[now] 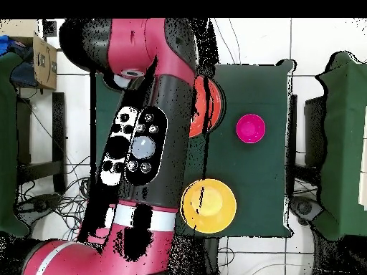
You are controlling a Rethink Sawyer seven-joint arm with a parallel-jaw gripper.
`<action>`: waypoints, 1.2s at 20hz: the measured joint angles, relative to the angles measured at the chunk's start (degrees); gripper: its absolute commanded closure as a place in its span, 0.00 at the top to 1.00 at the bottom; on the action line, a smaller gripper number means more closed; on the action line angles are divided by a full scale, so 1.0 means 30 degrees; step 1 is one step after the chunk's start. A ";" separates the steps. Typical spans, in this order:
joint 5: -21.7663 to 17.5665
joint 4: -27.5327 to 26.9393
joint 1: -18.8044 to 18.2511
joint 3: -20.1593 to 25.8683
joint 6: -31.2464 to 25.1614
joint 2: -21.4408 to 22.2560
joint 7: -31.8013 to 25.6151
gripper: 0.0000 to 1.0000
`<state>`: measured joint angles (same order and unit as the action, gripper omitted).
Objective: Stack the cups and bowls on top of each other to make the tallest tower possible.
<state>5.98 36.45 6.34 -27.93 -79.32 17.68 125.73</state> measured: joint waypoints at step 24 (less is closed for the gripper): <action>0.0000 0.0000 0.0000 0.0000 0.1692 -0.0024 0.0000 0.00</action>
<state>5.98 36.45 6.34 -27.93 -74.24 17.61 125.73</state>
